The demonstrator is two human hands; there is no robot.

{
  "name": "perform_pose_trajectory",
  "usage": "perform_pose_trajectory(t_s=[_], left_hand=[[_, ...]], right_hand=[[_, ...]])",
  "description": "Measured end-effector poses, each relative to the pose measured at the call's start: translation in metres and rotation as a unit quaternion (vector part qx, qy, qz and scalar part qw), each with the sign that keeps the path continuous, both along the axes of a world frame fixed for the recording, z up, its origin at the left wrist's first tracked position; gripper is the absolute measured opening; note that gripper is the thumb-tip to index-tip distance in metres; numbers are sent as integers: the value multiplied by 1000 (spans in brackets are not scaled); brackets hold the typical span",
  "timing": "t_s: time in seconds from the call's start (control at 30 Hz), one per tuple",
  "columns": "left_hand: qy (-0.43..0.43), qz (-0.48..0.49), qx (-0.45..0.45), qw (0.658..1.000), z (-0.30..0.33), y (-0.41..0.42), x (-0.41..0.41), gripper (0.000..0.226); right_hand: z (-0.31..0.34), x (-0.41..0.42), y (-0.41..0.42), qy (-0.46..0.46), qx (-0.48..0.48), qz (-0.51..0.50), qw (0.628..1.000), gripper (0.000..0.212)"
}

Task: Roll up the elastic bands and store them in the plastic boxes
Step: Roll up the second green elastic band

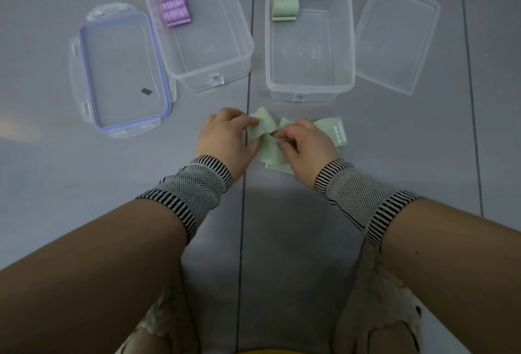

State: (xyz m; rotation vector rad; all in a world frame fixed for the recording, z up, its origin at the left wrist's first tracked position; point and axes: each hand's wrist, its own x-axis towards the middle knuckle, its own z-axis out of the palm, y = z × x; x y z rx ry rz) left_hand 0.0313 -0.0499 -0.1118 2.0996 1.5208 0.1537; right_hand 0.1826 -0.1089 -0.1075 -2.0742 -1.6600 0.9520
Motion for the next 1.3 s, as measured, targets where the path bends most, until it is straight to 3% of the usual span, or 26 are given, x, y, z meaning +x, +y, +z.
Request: perform_pose_trajectory(t_s=[0.13, 0.3, 0.47, 0.67, 0.73, 0.77, 0.8, 0.87, 0.93, 1.0, 1.17, 1.23, 1.3], left_hand=[[4, 25, -26, 999, 4, 1, 0, 17], [-18, -41, -40, 998, 11, -4, -4, 40], [17, -65, -35, 997, 13, -3, -3, 16], [18, -104, 20, 994, 19, -5, 2, 17], [-32, -50, -20, 998, 23, -6, 2, 13], [-93, 21, -77, 992, 26, -5, 3, 14], [-179, 117, -151, 965, 31, -2, 4, 17], [-333, 311, -288, 842, 36, 7, 7, 19], [-389, 410, -366, 739, 36, 17, 6, 14], [-401, 445, -396, 696, 32, 22, 5, 12], [-413, 490, -412, 647, 32, 23, 2, 8], [-383, 475, -397, 686, 34, 24, 3, 3], [-352, 436, -379, 736, 37, 24, 4, 19]], right_hand=[[-1, 3, -4, -10, 1, -1, 1000, 19], [-1, 8, -8, -11, 6, -24, 1000, 21], [1, 9, -7, -10, 20, -33, 999, 21], [2, 7, -7, -16, 23, -27, 999, 17], [1, 8, -7, -19, 30, -28, 999, 16], [0, 9, -7, -18, 32, -30, 999, 15], [-1, 10, -8, -17, 35, -32, 999, 14], [-2, 13, -10, -16, 36, -39, 998, 14], [-3, 15, -10, -9, 36, -45, 998, 14], [-4, 16, -8, 0, 36, -49, 998, 14], [-1, 19, -1, 32, 35, -84, 995, 10], [0, 17, 1, 35, 26, -81, 996, 11], [-1, 14, 3, 24, 31, -78, 996, 11]])
